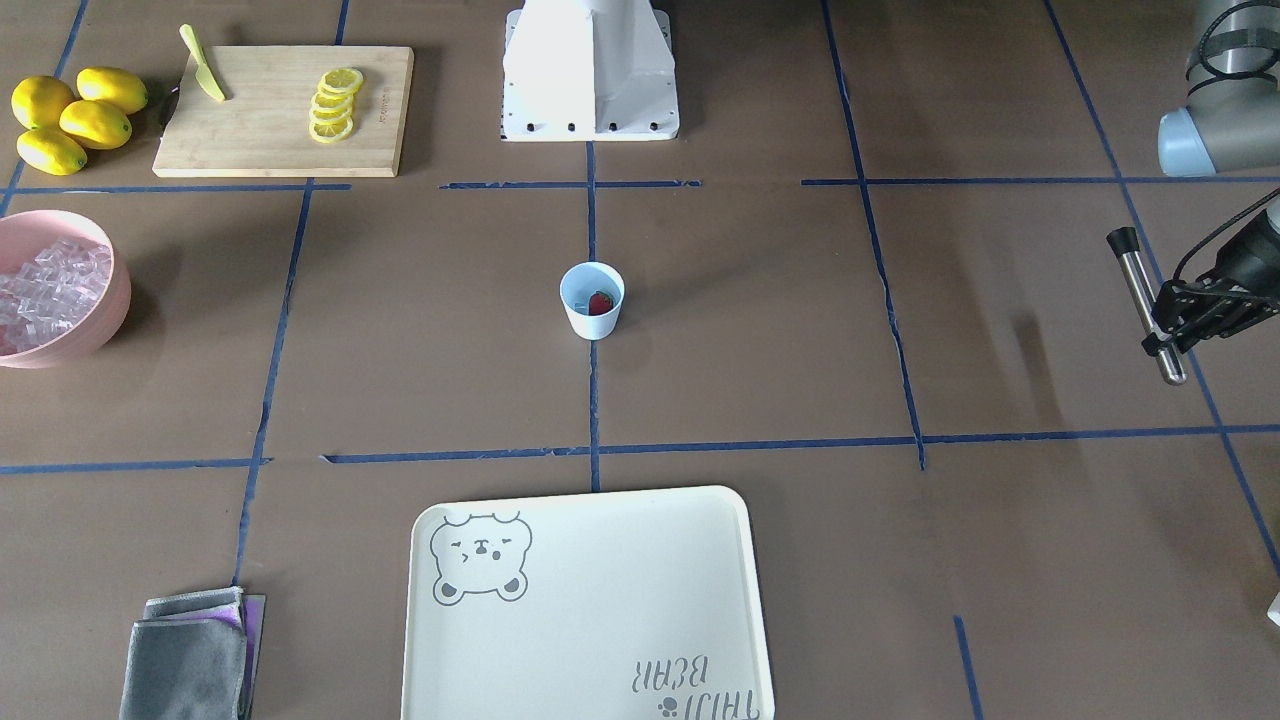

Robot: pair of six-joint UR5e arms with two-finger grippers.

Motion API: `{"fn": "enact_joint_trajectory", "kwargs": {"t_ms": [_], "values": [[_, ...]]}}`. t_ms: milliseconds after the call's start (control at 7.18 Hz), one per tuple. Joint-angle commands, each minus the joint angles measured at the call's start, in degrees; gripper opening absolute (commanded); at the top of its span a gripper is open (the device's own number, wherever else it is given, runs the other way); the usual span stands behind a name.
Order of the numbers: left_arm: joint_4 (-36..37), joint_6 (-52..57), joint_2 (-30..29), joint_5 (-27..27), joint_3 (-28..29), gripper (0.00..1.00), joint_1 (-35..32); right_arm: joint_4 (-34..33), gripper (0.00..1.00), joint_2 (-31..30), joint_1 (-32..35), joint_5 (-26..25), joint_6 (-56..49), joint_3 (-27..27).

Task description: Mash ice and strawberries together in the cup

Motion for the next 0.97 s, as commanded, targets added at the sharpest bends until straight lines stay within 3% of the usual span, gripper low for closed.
{"fn": "enact_joint_trajectory", "kwargs": {"t_ms": [0,278,835], "values": [[0.06,2.85,0.08,2.28,3.63,0.00,0.13,-0.07,1.00,0.18,-0.06,-0.09,-0.09,-0.08],[-0.03,2.41,-0.10,2.57,6.62,0.00,0.39,0.01,1.00,0.27,-0.15,-0.18,-0.09,-0.08],[-0.11,2.23,-0.10,2.74,6.89,0.00,3.03,-0.07,1.00,0.53,-0.15,-0.18,-0.09,-0.08]]}}
